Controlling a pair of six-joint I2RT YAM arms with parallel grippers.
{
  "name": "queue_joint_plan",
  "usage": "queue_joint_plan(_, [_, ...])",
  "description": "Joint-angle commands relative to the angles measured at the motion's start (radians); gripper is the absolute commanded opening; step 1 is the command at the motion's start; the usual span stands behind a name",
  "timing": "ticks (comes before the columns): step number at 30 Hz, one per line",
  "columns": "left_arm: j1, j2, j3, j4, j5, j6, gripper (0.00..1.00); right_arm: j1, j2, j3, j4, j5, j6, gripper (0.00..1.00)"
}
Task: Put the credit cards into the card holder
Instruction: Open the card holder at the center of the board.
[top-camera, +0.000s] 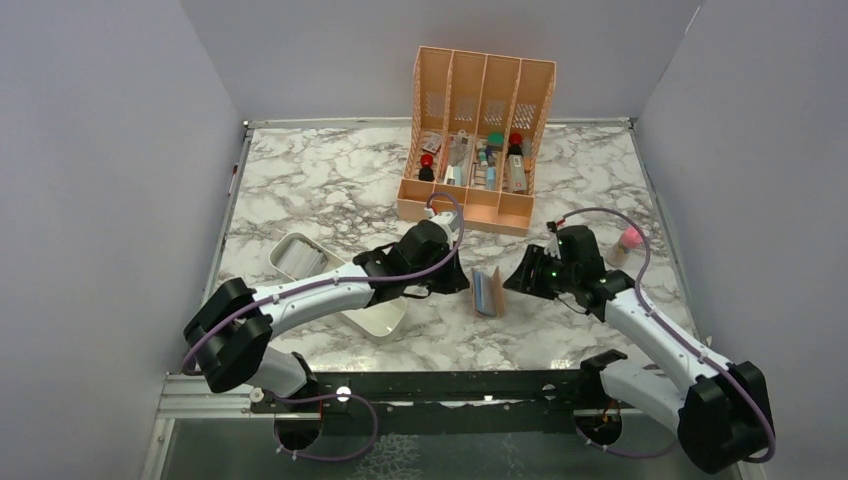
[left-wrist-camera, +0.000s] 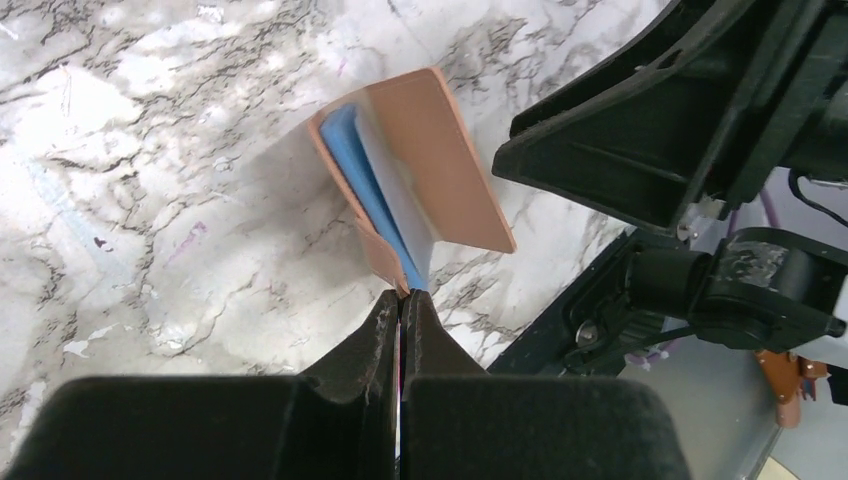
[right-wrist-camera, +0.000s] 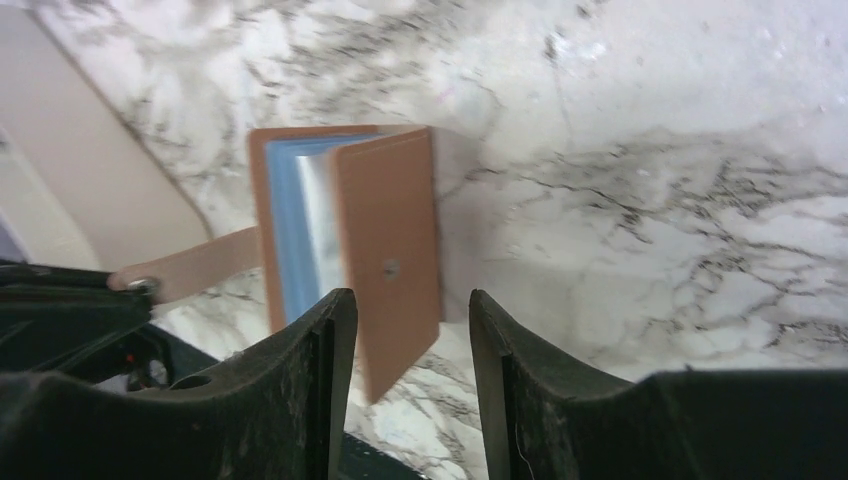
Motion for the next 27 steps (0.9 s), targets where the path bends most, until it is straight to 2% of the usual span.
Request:
queue_joint_plan(1, [-0.004,-0.034,0.007,0.054,0.037,-0.009,0.0,0.012,-0.065,0.084,-0.025,-0.084,0.013,0.51])
queue_joint_plan(9, [-0.004,-0.021,0.001,0.079,0.057,-0.021,0.0,0.019,-0.071,0.046,0.093,-0.218,0.087,0.49])
queue_joint_plan(16, [-0.004,-0.027,-0.007,0.069,0.04,-0.021,0.0,0.027,0.031,0.01,0.145,-0.163,0.077,0.54])
queue_joint_plan(27, [-0.003,0.001,-0.039,-0.019,-0.112,0.02,0.0,0.031,0.107,-0.016,0.185,-0.107,0.053,0.49])
